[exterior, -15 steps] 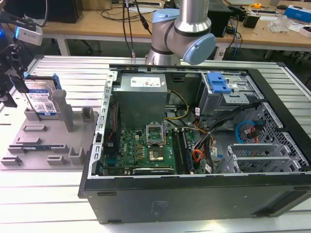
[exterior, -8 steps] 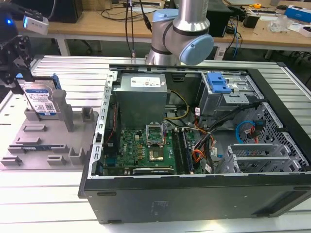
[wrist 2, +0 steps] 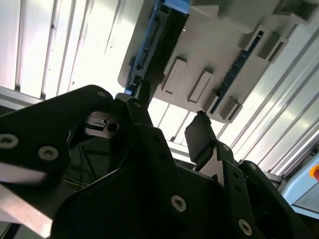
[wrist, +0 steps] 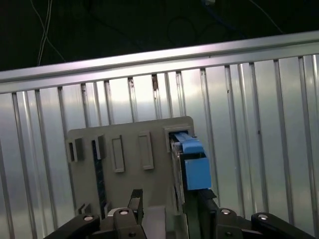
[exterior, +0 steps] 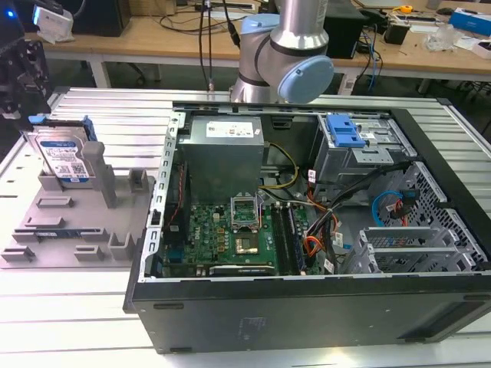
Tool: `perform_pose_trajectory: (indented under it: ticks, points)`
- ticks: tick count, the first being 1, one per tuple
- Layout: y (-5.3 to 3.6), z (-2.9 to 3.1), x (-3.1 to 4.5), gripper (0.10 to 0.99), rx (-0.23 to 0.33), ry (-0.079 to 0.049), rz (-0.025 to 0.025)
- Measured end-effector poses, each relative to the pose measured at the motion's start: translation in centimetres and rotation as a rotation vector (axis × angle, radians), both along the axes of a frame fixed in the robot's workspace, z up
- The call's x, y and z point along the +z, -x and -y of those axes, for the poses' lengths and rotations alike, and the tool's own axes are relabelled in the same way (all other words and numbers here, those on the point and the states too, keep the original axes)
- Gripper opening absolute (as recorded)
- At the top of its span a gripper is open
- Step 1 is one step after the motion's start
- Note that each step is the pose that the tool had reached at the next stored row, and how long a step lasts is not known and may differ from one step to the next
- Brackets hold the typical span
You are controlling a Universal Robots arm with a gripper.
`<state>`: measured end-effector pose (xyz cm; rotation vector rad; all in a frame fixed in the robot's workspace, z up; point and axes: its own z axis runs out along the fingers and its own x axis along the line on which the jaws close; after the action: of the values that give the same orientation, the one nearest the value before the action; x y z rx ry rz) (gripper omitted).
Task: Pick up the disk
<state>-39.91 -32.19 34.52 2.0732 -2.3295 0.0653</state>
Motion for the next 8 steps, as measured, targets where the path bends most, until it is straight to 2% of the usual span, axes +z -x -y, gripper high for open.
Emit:
perform_pose_trajectory:
  ticks: [4, 8]
  points:
    - [0.89, -1.02, -0.05, 0.557, 0.005, 0.001, -0.0001]
    - [1.04, -1.08, -0.07, 0.557, 0.008, 0.004, 0.0000]
